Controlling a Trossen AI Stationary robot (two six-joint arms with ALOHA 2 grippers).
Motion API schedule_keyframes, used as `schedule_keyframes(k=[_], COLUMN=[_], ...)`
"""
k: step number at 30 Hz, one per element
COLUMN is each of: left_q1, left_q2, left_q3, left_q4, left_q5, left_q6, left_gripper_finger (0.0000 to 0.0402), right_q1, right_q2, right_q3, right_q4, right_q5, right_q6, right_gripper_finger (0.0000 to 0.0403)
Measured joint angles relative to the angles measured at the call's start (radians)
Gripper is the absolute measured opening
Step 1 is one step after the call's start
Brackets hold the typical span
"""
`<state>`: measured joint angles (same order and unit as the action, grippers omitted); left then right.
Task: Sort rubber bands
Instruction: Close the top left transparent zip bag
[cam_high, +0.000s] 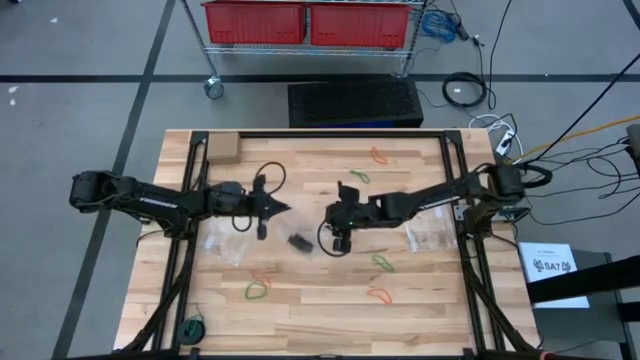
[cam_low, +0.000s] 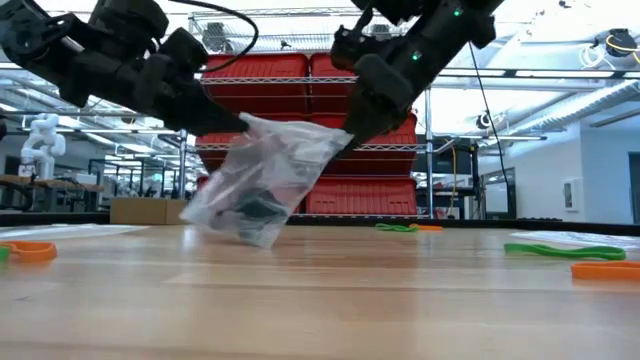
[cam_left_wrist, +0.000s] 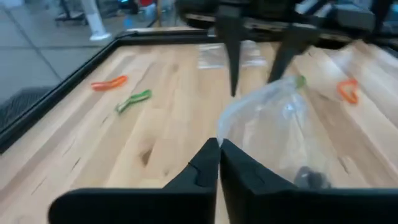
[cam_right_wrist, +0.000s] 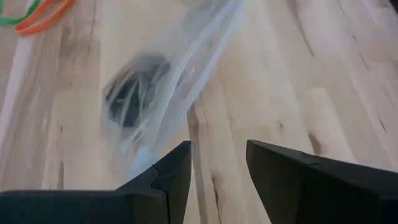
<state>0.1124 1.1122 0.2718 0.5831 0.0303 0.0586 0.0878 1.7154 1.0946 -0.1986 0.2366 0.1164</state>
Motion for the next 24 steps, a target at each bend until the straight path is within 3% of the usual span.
schedule_keyframes(k=[5,12,18,24], left_q1=[0.008,0.012,0.012,0.012], left_q2=[0.0,0.0,0.0,0.0], left_q3=[0.0,0.0,0.0,0.0], left_q4=[0.004,0.002,-0.008,-0.047], left_q5=[-0.018,-0.021,-0.026,-0.026], left_q6=[-0.101,-0.13,-0.131,-0.131], left_gripper_finger=[0.0085,0.0166,0.0183,0.0183], right_q1=[0.013,0.004,0.026,0.072], right_q2=[-0.023,-0.023,-0.012,0.069], right_q3=[0.0,0.0,0.0,-0.019], right_q4=[-0.077,-0.19,-0.21,-0.164], right_q5=[0.0,0.0,0.005,0.088], right_q6=[0.033,0.109,-0.029,-0.182], right_gripper_finger=[0.0146,0.0163,0.0184,0.0177])
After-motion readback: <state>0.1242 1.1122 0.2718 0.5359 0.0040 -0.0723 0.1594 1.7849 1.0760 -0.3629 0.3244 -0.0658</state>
